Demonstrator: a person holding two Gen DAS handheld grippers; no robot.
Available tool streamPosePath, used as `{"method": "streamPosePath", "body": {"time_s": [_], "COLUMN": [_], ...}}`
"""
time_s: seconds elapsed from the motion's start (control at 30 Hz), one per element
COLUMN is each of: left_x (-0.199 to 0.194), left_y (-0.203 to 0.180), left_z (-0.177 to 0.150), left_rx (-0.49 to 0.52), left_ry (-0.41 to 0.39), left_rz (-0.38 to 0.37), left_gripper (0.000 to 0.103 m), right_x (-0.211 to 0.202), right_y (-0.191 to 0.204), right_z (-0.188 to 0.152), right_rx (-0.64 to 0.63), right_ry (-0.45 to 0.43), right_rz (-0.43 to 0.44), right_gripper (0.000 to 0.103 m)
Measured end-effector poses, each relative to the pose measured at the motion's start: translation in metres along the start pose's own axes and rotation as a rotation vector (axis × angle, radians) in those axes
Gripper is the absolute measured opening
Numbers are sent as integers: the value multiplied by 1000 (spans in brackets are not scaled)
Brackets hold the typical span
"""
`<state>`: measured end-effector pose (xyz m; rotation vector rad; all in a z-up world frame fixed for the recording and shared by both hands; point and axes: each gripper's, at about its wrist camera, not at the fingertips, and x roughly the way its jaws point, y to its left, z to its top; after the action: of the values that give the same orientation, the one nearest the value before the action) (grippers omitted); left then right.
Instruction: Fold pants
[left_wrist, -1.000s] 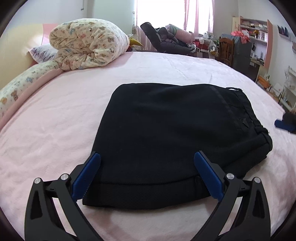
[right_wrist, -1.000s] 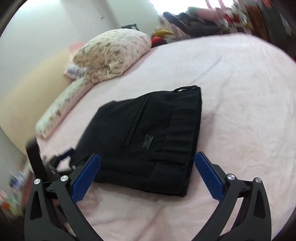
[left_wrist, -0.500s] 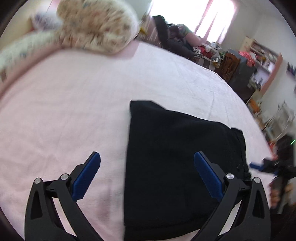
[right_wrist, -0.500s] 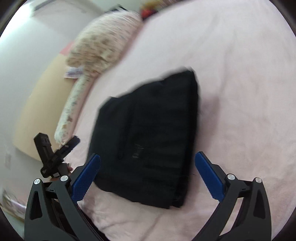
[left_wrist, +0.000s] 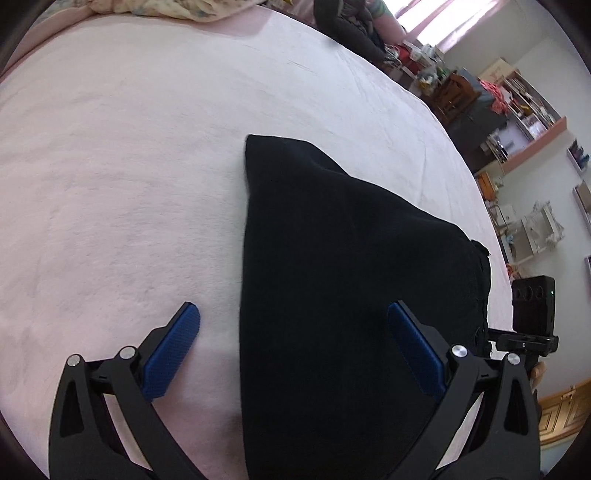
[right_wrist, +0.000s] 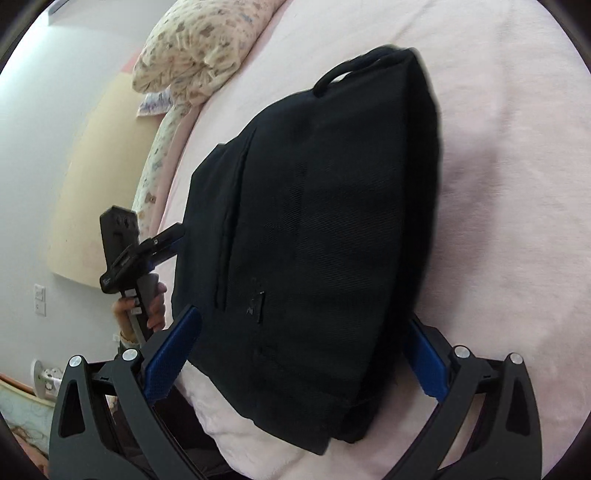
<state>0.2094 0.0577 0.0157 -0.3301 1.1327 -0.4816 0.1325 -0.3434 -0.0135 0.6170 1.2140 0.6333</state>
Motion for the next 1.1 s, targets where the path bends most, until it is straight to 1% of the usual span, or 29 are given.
{"method": "streamPosePath", "body": {"time_s": [0.07,0.2,0.23,0.27,0.33,0.37,0.4,0.47,0.57,0.6,0.73,0.83,0.87,0.9,0.93,1.0,1.03,1.1], "left_x": [1,3,2,2,4,5,6,7,10,11,15,17,17,17,15,13,11,8], "left_y": [2,8,11,12,14,13,12,10,6,4,-10,-14,-12,-11,-8,-2,1,4], "left_z": [2,5,5,6,6,6,6,7,7,7,6,6,5,5,5,4,4,1], "left_rx": [-2,-38,-52,-60,-78,-81,-81,-74,-71,-63,-2,10,3,-10,-25,-53,-68,-93], "left_ry": [8,21,20,20,20,19,19,19,23,28,57,64,65,66,63,55,48,28], "left_rz": [-38,-105,-128,-142,-183,-187,-187,-183,-191,-184,-109,-78,-75,-73,-71,-93,-104,-139], "left_gripper": [101,101,101,101,101,101,101,101,101,101,101,98,86,70,67,49,44,28], "right_x": [4,4,4,4,3,0,-2,-5,-6,-6,-4,-3,-3,-3,-3,-4,-4,-6], "right_y": [0,-7,-8,-9,-18,-24,-30,-33,-31,-31,-29,-29,-29,-29,-29,-30,-30,-29], "right_z": [4,8,9,9,8,5,3,-1,-4,-4,-1,-2,-3,-3,-3,-4,-4,-5], "right_rx": [0,39,41,47,73,90,115,124,115,117,123,123,122,123,125,129,127,124], "right_ry": [2,-30,-41,-50,-65,-70,-79,-87,-99,-101,-105,-109,-112,-115,-118,-130,-138,-152], "right_rz": [6,70,71,60,42,46,76,89,75,77,79,80,80,81,85,96,100,105], "right_gripper": [102,102,93,87,62,60,55,53,52,52,52,52,52,51,50,47,46,44]}}
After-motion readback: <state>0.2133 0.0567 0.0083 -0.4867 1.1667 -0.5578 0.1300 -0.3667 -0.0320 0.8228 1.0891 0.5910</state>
